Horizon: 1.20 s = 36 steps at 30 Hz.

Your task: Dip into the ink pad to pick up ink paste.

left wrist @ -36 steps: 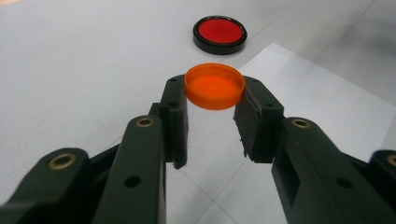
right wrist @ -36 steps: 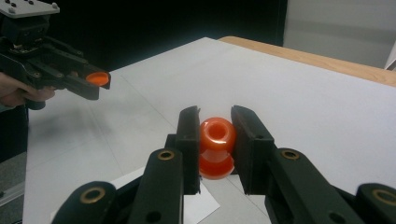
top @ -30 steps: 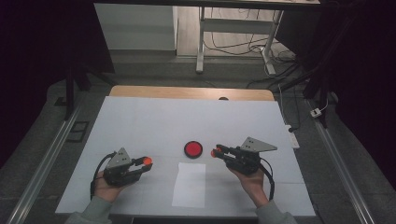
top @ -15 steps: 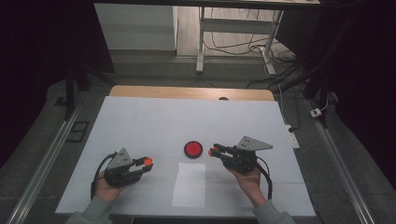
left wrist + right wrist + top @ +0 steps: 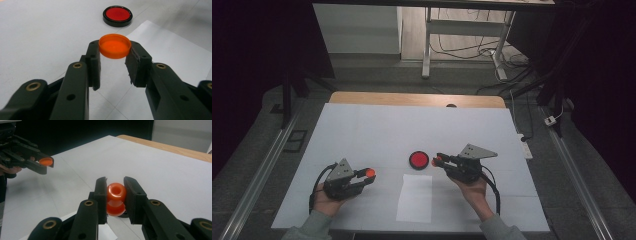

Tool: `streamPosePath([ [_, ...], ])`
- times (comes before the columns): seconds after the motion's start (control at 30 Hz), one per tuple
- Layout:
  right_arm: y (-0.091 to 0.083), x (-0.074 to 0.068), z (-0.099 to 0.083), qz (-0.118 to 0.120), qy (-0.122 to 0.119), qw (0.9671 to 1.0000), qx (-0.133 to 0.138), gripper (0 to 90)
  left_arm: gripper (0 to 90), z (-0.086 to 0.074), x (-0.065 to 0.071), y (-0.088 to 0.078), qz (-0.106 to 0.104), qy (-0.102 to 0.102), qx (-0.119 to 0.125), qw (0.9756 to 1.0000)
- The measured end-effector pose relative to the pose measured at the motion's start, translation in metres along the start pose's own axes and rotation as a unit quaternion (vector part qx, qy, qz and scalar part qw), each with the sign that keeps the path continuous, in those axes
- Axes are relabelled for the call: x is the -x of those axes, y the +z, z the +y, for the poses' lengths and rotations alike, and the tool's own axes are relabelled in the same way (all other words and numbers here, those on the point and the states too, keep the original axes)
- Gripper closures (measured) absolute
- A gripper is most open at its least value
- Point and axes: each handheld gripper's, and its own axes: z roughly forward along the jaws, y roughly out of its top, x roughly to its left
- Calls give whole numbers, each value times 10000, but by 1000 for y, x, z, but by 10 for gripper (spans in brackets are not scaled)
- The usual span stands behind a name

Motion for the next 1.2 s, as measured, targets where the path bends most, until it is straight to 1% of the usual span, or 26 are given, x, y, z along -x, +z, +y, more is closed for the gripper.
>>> streamPosePath([
  [0.3, 10, 2, 3, -26, -58, 9999, -87, 725, 652, 0, 0, 1, -5, -4, -6, 10000],
  [0.53, 23, 5, 5, -9, -92, 9998, -192, 725, 651, 0, -1, 0, -22, -30, 12, 10000],
  [0.7, 31, 5, 5, 3, -115, 9997, -229, 725, 652, 0, -1, 0, -31, -31, 15, 10000],
  [0.87, 37, 4, 4, -1, -142, 9992, -380, 725, 652, 1, -1, 1, -51, -40, 12, 10000],
  [1.03, 45, 6, 4, 11, -115, 9989, -444, 725, 652, 0, -1, 1, -47, -39, 4, 10000],
  [1.2, 53, 6, 4, 7, -146, 9986, -513, 724, 652, 1, -2, 0, -55, -42, 8, 10000],
])
